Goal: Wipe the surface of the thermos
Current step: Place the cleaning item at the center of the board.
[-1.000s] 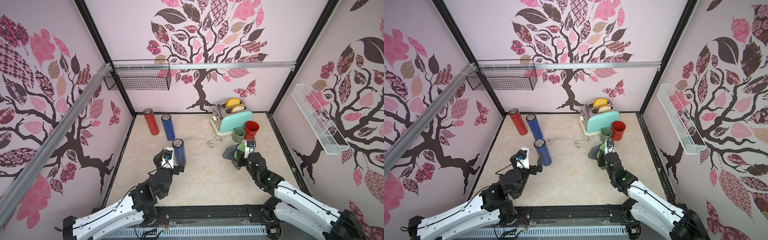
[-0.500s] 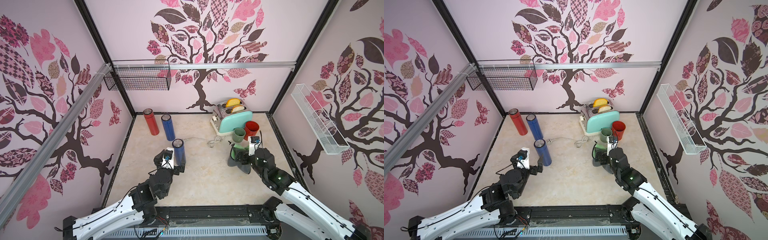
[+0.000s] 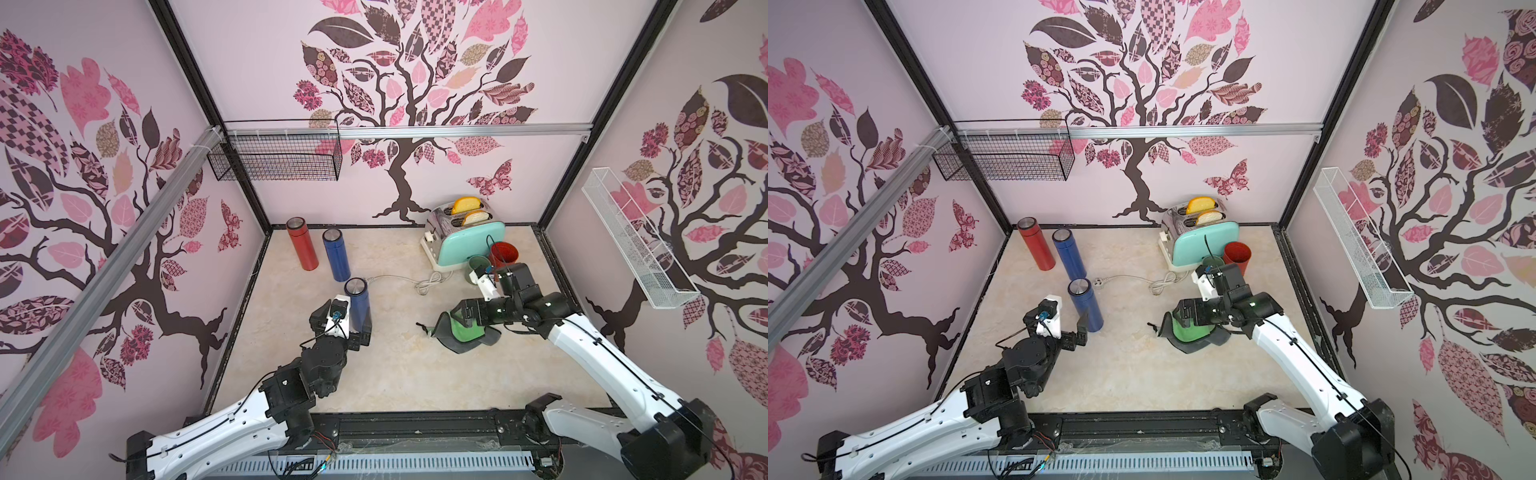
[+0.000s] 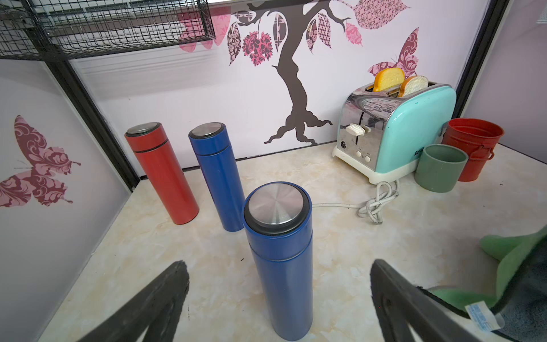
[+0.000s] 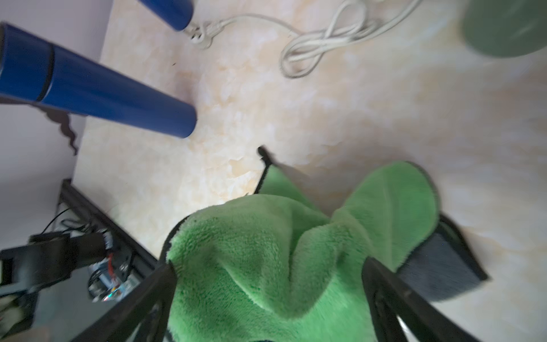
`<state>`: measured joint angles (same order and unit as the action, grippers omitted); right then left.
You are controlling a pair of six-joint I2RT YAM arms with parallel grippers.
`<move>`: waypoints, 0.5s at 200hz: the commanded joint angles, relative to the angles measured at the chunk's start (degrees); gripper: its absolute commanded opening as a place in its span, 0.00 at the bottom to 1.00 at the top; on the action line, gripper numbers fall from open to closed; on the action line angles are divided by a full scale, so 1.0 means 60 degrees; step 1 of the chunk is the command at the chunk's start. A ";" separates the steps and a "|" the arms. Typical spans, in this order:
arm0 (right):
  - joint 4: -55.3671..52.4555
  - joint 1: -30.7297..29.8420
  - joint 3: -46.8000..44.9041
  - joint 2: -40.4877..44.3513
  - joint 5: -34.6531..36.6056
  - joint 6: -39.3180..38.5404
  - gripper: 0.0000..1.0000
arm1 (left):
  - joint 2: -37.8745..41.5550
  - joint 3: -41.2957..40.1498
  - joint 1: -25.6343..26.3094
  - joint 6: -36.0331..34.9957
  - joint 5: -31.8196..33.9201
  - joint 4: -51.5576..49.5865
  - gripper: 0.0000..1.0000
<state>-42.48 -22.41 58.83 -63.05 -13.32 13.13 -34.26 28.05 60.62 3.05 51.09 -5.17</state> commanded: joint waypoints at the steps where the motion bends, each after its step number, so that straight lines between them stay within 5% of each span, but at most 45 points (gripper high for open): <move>1: -0.1930 0.0008 0.0925 0.0451 0.3775 -0.0275 1.00 | 0.0061 0.0023 -0.0052 0.0016 -0.0027 0.0199 0.98; 8: -0.2048 0.0004 0.1090 0.0654 0.3987 -0.0304 0.99 | 0.0014 -0.0002 -0.0044 0.0005 -0.0034 0.0243 0.98; 23: -0.1728 0.0016 0.1213 0.1121 0.1955 -0.0911 1.00 | -0.0095 -0.0026 -0.0051 0.0014 -0.0044 0.0327 0.98; 36: -0.1469 0.0020 0.1255 0.1166 0.2067 -0.0440 0.99 | -0.0162 -0.0032 -0.0044 0.0006 -0.0100 0.0349 0.98; 48: -0.1240 0.0027 0.0981 0.0958 0.0712 -0.0714 0.99 | -0.0159 -0.0032 -0.0043 0.0036 -0.0152 0.0363 0.98; 64: -0.2167 -0.0310 0.1153 -0.0398 0.0547 -0.0955 1.00 | -0.0069 0.0033 -0.0047 0.0106 -0.0305 0.0187 0.98; 72: -0.2295 -0.0735 0.1420 -0.0805 0.1385 -0.0873 0.99 | 0.0024 0.0048 -0.0048 0.0129 -0.0343 0.0109 0.98; 88: -0.0192 -0.0136 0.0612 0.0247 0.0714 0.0146 0.99 | 0.0260 0.0009 -0.0047 0.0155 -0.0502 0.0056 0.98; 100: 0.1330 0.0187 -0.0206 0.1377 0.1555 0.1033 1.00 | 0.0474 -0.0106 -0.0041 0.0187 -0.0589 0.0135 0.98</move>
<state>-46.41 -24.82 62.85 -65.41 -7.31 11.33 -33.74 28.05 60.62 3.29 49.23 -4.97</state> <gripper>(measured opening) 0.994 0.980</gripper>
